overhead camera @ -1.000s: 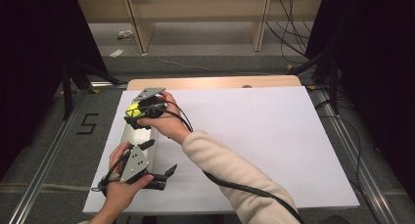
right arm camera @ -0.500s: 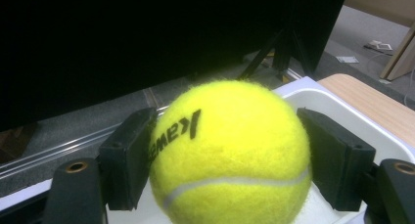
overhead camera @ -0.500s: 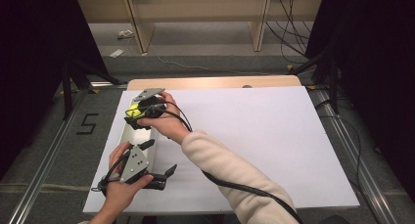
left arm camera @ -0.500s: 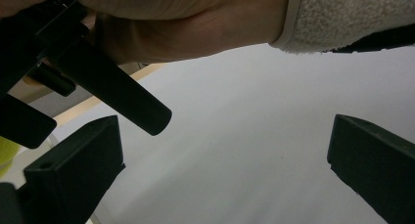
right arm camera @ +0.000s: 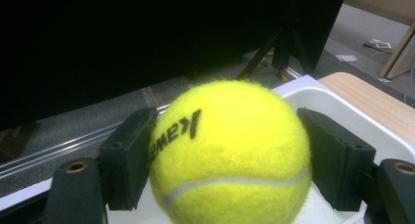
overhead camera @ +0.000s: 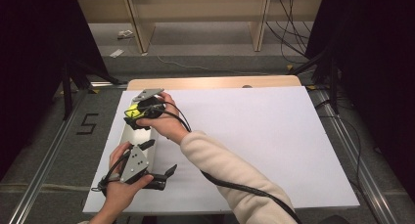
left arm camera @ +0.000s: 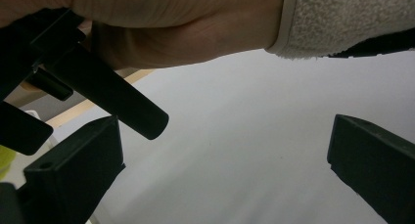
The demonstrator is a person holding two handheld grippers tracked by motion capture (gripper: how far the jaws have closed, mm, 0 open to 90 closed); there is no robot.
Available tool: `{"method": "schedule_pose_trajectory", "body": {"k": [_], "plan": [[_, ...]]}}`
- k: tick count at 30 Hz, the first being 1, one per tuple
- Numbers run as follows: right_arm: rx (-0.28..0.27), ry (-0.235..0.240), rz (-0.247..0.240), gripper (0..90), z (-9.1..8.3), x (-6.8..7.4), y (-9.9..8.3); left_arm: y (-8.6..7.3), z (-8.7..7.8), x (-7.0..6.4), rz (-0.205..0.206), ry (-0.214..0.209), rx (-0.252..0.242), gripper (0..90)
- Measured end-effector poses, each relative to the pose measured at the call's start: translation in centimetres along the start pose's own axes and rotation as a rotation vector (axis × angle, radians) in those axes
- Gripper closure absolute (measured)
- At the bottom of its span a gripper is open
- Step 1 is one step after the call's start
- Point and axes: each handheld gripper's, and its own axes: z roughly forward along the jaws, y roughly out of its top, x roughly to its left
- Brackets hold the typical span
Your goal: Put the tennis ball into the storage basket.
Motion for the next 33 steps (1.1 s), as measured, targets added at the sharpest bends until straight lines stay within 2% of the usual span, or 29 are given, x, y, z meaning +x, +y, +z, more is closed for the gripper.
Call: {"method": "schedule_pose_trajectory", "body": {"k": [33], "plan": [[0.023, -0.014, 0.006, 26.6, 0.59, -0.35, -0.52, -0.07, 0.04, 0.05, -0.014, -0.011, -0.004, 0.0]]}}
